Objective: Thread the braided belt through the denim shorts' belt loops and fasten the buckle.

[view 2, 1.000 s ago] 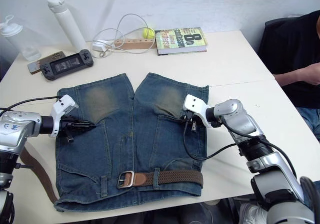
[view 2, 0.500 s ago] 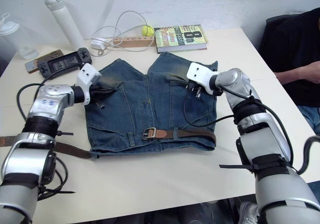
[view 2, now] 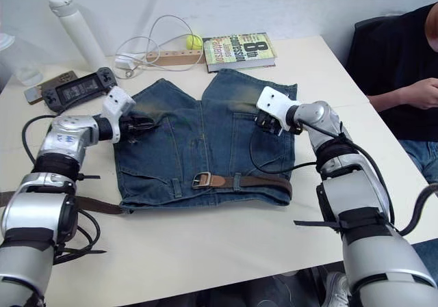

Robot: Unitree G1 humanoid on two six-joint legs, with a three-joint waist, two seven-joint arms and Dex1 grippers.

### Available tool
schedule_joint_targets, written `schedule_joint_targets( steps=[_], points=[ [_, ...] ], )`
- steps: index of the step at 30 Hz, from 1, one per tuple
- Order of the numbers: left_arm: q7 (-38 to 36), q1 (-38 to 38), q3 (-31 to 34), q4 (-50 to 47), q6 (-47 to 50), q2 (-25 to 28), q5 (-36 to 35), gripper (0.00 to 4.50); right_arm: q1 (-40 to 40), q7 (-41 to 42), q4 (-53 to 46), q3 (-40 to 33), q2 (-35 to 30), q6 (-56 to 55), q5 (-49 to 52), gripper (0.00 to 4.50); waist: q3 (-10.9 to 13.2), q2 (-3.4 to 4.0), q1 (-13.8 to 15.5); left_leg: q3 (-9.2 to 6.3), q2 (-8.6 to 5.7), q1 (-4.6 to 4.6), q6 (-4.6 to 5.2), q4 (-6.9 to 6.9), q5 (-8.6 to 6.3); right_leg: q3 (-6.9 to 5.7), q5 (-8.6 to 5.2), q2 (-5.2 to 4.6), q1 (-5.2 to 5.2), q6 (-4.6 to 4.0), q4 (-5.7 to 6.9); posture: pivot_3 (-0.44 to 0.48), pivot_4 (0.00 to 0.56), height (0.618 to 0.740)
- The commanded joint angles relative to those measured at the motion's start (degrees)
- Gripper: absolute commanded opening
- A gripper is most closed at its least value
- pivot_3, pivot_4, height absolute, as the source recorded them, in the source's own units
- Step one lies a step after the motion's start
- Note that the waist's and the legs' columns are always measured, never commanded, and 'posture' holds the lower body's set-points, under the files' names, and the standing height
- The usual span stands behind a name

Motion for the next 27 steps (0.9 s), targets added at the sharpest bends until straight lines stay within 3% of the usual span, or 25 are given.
schedule_joint_targets(
  steps=[1,3,7,10,13,16,19,23,27],
  points=[
    [-5.0,2.4,2.7,-17.0,13.2,5.1,-5.4,3.60,-0.5,15.5,-9.2,-3.4,-2.4,4.0,6.7,4.50,0.0,0.01,-0.4,0.00,0.00,-0.02,0.00,0.00,0.00,0.01,0.00,0.00,-0.02,0.00,0.00,0.000,0.150,0.734],
    [-7.4,6.6,4.3,-26.7,23.0,8.5,-9.5,4.45,2.4,25.1,-19.3,-3.7,-3.7,13.2,11.4,4.50,0.0,0.04,-0.6,-0.04,0.00,0.00,0.00,-0.02,0.00,0.04,0.00,0.00,-0.02,0.00,0.00,0.000,0.150,0.734],
    [-8.4,16.5,9.3,-40.6,38.2,15.3,-16.1,4.45,9.9,33.4,-43.4,-2.5,-6.2,32.5,19.1,4.50,0.0,0.10,-0.5,-0.12,0.12,0.05,-0.03,-0.03,-0.02,0.08,0.00,0.15,0.00,-0.01,0.00,0.000,0.150,0.734],
    [-8.2,26.4,14.2,-46.8,43.0,20.4,-18.1,4.45,13.4,32.2,-55.8,-2.0,-5.6,41.9,22.3,4.50,0.0,0.15,-0.4,-0.18,0.11,0.04,-0.07,0.00,-0.04,0.15,-0.02,0.20,-0.03,-0.03,0.07,0.000,0.150,0.734],
    [-5.9,34.3,21.4,-52.7,49.0,22.0,-21.1,4.45,15.2,29.4,-63.1,-0.9,-3.6,46.7,24.2,4.50,0.1,0.16,0.2,-0.21,0.08,0.06,-0.09,-0.02,-0.04,0.20,-0.02,0.19,-0.08,-0.05,0.14,0.000,0.150,0.734],
    [-5.0,43.1,27.4,-59.6,51.3,22.1,-22.7,4.50,15.9,27.4,-66.0,0.5,-0.9,49.0,25.1,3.64,0.1,0.16,1.2,-0.25,0.05,0.07,-0.10,-0.02,-0.06,0.20,-0.02,0.18,-0.05,-0.05,0.08,0.000,0.150,0.734],
    [-2.3,47.8,32.7,-65.6,56.2,20.1,-25.4,4.50,16.5,25.3,-66.4,2.2,1.9,48.6,25.0,2.09,0.1,0.15,2.4,-0.28,0.02,0.08,-0.07,-0.02,-0.07,0.19,-0.02,0.13,0.00,-0.05,0.01,0.000,0.150,0.734],
    [4.1,51.2,38.1,-74.0,63.9,13.2,-28.0,4.50,16.7,22.2,-64.5,4.3,7.5,47.1,24.7,0.06,0.0,0.13,3.0,-0.32,-0.03,0.14,-0.05,-0.01,-0.09,0.17,-0.02,0.10,0.11,-0.04,-0.17,0.000,0.150,0.734],
    [7.4,50.7,41.0,-77.7,68.0,9.6,-30.1,4.50,16.7,19.6,-61.2,7.7,11.8,44.1,22.4,0.06,0.0,0.06,2.8,-0.37,-0.04,0.24,-0.06,-0.02,-0.09,0.15,-0.02,0.12,0.20,-0.04,-0.13,0.000,0.150,0.734]
  ],
)
